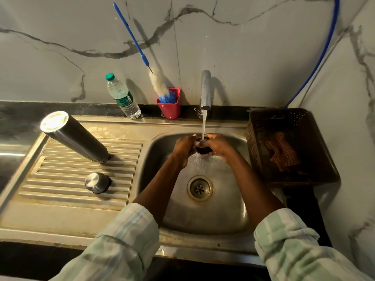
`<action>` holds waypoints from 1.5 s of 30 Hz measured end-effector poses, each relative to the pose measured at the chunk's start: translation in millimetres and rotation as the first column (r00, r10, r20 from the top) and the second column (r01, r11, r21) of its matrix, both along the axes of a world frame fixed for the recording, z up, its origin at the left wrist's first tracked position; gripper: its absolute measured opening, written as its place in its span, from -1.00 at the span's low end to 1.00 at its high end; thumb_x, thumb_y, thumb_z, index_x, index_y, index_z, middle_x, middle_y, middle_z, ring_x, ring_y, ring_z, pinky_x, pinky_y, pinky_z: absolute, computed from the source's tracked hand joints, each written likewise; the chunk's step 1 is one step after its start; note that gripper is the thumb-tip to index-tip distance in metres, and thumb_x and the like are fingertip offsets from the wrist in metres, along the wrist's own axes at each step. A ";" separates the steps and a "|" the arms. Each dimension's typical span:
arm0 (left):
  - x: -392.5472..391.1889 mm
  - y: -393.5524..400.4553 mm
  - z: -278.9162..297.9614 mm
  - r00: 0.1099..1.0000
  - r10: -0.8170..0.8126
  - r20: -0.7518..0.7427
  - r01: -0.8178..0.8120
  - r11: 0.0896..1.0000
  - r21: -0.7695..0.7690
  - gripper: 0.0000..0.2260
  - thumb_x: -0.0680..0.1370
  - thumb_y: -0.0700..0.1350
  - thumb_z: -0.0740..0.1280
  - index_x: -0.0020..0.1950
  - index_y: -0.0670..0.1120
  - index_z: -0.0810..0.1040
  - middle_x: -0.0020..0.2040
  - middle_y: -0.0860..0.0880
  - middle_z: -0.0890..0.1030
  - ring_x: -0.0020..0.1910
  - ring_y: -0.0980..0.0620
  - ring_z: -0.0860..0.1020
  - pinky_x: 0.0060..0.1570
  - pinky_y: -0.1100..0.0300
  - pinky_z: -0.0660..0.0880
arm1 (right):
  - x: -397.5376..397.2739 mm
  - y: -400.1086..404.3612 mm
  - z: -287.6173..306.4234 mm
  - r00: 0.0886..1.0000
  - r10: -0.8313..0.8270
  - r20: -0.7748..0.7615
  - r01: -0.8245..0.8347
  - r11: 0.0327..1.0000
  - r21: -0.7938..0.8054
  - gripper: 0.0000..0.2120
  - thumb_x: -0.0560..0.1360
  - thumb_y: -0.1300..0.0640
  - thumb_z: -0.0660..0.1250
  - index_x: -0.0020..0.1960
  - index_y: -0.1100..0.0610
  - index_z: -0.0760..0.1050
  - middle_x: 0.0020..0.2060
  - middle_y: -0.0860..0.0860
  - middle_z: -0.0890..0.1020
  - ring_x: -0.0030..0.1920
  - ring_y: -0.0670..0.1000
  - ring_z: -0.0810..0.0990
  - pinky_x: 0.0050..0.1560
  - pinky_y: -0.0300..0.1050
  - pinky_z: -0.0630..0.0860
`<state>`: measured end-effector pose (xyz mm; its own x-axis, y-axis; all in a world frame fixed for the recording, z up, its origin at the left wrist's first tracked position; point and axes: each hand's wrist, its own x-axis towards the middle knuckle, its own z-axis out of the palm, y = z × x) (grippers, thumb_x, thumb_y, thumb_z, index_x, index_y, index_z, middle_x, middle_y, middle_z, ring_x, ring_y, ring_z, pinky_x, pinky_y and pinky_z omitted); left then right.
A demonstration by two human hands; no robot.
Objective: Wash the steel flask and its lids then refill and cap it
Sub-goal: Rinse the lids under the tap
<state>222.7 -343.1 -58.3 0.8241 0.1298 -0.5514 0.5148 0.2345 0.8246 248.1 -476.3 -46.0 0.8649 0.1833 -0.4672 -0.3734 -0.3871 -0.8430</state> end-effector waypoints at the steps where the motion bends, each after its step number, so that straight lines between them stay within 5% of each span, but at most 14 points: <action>1: 0.3 0.3 -0.4 0.999 -0.009 0.032 0.009 1.000 -0.014 -0.80 0.62 -0.11 0.29 0.14 -0.17 0.62 -0.02 -0.12 0.69 -0.05 -0.03 0.68 -0.01 0.16 0.60 | 1.0 1.1 -0.4 0.999 -0.045 -0.003 0.045 0.999 -0.003 -0.82 0.49 0.11 0.44 0.06 0.13 0.55 -0.10 0.08 0.66 -0.15 0.02 0.66 -0.17 -0.10 0.65; 4: -1.9 -3.1 3.5 0.991 -0.054 0.121 0.058 0.998 -0.030 -0.75 0.61 -0.06 0.31 0.20 -0.15 0.62 0.06 -0.13 0.69 0.07 -0.05 0.66 0.09 0.14 0.58 | -0.3 5.8 4.6 0.969 -0.209 -0.132 0.220 0.973 0.074 -0.71 0.60 -0.07 0.26 0.09 0.14 0.55 -0.07 0.15 0.67 -0.15 0.10 0.69 -0.07 0.04 0.67; 8: -6.0 -7.2 8.7 0.971 -0.174 0.167 0.177 0.984 -0.007 -0.75 0.62 -0.11 0.29 0.24 -0.18 0.59 0.09 -0.13 0.67 0.08 -0.04 0.63 0.02 0.20 0.55 | -4.3 9.6 3.5 0.919 -0.312 -0.241 0.343 0.934 0.099 -0.62 0.64 -0.21 0.07 -0.01 0.04 0.50 -0.15 0.12 0.64 -0.27 0.09 0.64 -0.32 -0.06 0.61; 12: -8.4 -4.1 3.5 0.923 -0.336 0.185 0.340 0.940 0.010 -0.74 0.62 -0.24 0.26 0.29 -0.17 0.58 0.12 -0.16 0.66 0.13 -0.11 0.60 0.27 0.00 0.50 | -8.3 11.1 1.1 0.927 -0.329 -0.182 0.329 0.944 -0.030 -0.44 0.62 -0.30 -0.12 -0.07 0.05 0.51 -0.30 0.12 0.64 -0.46 0.03 0.55 -0.50 -0.21 0.40; 15: -10.3 -5.1 7.0 0.922 -0.332 0.198 0.335 0.942 0.021 -0.75 0.65 -0.22 0.24 0.31 -0.17 0.56 0.15 -0.15 0.65 0.14 -0.06 0.63 0.13 0.13 0.56 | -9.1 11.2 -0.8 0.952 -0.302 -0.051 0.287 0.937 -0.199 -0.38 0.60 -0.34 -0.17 -0.08 0.06 0.50 -0.27 0.10 0.65 -0.35 0.05 0.62 -0.40 -0.16 0.48; 18: -7.8 -10.7 13.6 0.936 -0.312 0.164 0.301 0.949 0.089 -0.81 0.69 -0.16 0.17 0.19 -0.11 0.55 0.04 -0.09 0.64 0.02 -0.01 0.64 -0.01 0.22 0.59 | -12.6 13.4 -2.2 0.974 -0.200 0.104 0.224 0.914 -0.338 -0.35 0.62 -0.30 -0.17 -0.12 0.10 0.53 -0.28 0.06 0.59 -0.21 0.07 0.60 -0.13 -0.06 0.54; 21: -5.1 -13.1 11.4 0.946 -0.297 0.133 0.271 0.945 0.184 -0.78 0.71 -0.14 0.13 0.20 -0.17 0.53 -0.03 -0.09 0.62 -0.10 0.03 0.64 -0.13 0.23 0.61 | -14.8 18.0 -2.0 0.973 -0.143 0.182 0.199 0.916 -0.348 -0.42 0.65 -0.23 -0.09 -0.13 0.11 0.54 -0.25 0.03 0.57 -0.16 0.05 0.59 -0.09 -0.07 0.50; 25: -0.8 -14.9 8.0 0.984 -0.152 0.090 0.130 0.969 0.211 -0.77 0.71 -0.10 0.13 0.20 -0.21 0.48 0.01 -0.16 0.61 -0.13 0.00 0.63 -0.25 0.21 0.63 | -17.0 28.1 -12.6 0.965 -0.105 0.240 0.134 0.985 -0.107 -0.61 0.65 -0.12 0.09 0.27 0.11 0.47 0.07 0.12 0.61 0.08 0.12 0.61 0.11 0.13 0.58; 29: 2.7 -12.5 11.7 0.996 -0.067 0.056 0.057 0.984 0.171 -0.64 0.71 0.07 0.10 0.18 -0.16 0.54 -0.07 -0.12 0.64 -0.17 0.00 0.65 -0.34 0.23 0.57 | -25.1 34.6 -17.2 0.951 -0.133 0.281 0.136 0.991 0.007 -0.59 0.66 -0.04 0.13 0.49 -0.01 0.31 0.33 0.10 0.49 0.27 0.09 0.52 0.17 0.15 0.57; 34: -4.8 -12.2 19.9 0.976 -0.196 0.098 0.186 0.977 0.100 -0.75 0.69 -0.10 0.13 0.09 -0.17 0.57 0.00 -0.15 0.63 -0.02 -0.05 0.61 -0.06 0.13 0.59 | -24.3 34.1 -15.1 0.903 -0.276 0.330 0.297 0.955 -0.015 -0.73 0.67 0.07 0.10 0.28 0.08 0.47 0.09 0.04 0.59 0.06 0.03 0.60 0.05 -0.04 0.59; 37: -8.9 -12.5 16.0 0.946 -0.286 0.154 0.276 0.957 0.087 -0.72 0.68 -0.11 0.14 0.22 -0.22 0.56 0.11 -0.20 0.61 0.04 -0.06 0.59 -0.01 0.15 0.57 | -20.1 30.1 -12.8 0.851 -0.353 0.389 0.425 0.898 -0.115 -0.71 0.68 0.04 0.04 0.14 0.14 0.49 0.02 0.07 0.56 0.00 0.04 0.57 0.05 -0.01 0.55; 41: -15.5 -10.5 12.5 0.931 -0.289 0.224 0.271 0.956 0.110 -0.76 0.67 -0.10 0.22 0.26 -0.11 0.59 -0.05 -0.04 0.67 -0.15 0.08 0.62 -0.13 0.22 0.56 | -11.0 25.2 -9.1 0.830 -0.442 0.340 0.495 0.865 -0.083 -0.64 0.69 -0.02 -0.01 0.08 0.11 0.51 -0.01 0.10 0.62 0.01 0.09 0.59 0.10 0.07 0.53; 45: -12.4 -10.2 10.7 0.976 -0.128 0.178 0.106 0.986 0.129 -0.80 0.66 -0.19 0.24 0.07 -0.24 0.63 -0.12 -0.08 0.69 -0.18 0.04 0.66 -0.21 0.24 0.59 | -14.7 25.9 -3.5 0.884 -0.399 0.243 0.432 0.896 -0.100 -0.50 0.67 -0.17 -0.07 0.08 0.10 0.54 -0.12 0.05 0.62 -0.13 0.03 0.59 -0.10 -0.09 0.50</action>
